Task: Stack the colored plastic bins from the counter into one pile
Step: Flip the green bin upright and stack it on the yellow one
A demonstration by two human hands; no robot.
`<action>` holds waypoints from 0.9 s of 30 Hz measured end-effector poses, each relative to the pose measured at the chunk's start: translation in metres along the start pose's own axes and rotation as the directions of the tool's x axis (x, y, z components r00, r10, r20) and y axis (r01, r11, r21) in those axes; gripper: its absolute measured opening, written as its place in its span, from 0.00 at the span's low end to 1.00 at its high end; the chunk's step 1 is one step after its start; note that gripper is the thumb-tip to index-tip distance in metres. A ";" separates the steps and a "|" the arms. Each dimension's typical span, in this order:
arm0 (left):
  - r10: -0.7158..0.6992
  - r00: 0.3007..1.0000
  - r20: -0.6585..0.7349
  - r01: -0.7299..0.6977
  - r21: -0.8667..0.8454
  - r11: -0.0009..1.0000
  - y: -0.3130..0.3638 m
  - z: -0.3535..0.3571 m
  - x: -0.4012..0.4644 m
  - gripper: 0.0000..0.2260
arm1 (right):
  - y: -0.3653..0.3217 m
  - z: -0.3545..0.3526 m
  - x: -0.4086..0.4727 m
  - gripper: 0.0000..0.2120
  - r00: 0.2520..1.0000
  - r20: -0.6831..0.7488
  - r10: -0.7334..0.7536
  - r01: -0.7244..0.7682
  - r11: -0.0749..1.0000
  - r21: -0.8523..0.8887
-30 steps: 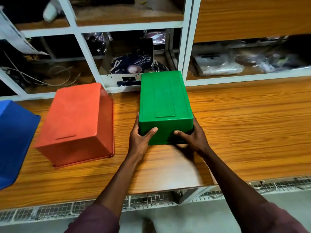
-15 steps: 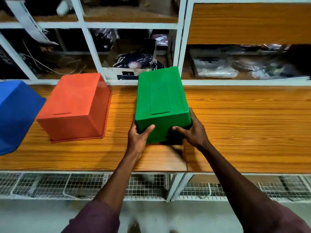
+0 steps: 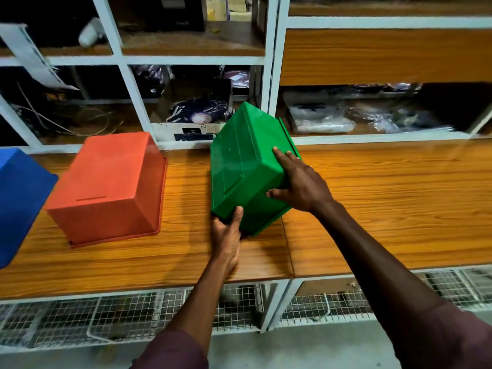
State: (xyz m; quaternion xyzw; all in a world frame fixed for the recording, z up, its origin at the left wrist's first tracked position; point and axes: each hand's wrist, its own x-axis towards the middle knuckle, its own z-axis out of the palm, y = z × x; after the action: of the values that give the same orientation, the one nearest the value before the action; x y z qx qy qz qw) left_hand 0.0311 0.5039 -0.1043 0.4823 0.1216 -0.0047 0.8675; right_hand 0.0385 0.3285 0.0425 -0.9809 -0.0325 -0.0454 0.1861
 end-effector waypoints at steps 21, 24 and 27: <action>0.187 0.945 0.267 -0.291 0.434 0.853 0.114 0.026 -0.014 0.31 | -0.030 0.010 -0.008 0.43 0.976 -0.074 -0.207 0.184 0.953 -0.240; 0.221 0.923 0.316 -0.350 0.449 0.822 0.119 0.037 0.000 0.29 | -0.023 0.020 -0.008 0.41 0.959 -0.134 -0.250 0.237 0.966 -0.102; 0.252 0.921 0.298 -0.372 0.472 0.800 0.113 0.034 0.006 0.29 | -0.008 0.032 -0.014 0.37 0.923 -0.347 -0.167 0.300 0.876 0.377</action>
State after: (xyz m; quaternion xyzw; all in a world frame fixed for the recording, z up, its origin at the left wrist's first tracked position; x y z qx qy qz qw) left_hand 0.0576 0.5364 0.0055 0.7080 -0.0629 0.0528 0.7014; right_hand 0.0267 0.3472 0.0143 -0.8867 -0.1322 -0.2098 0.3903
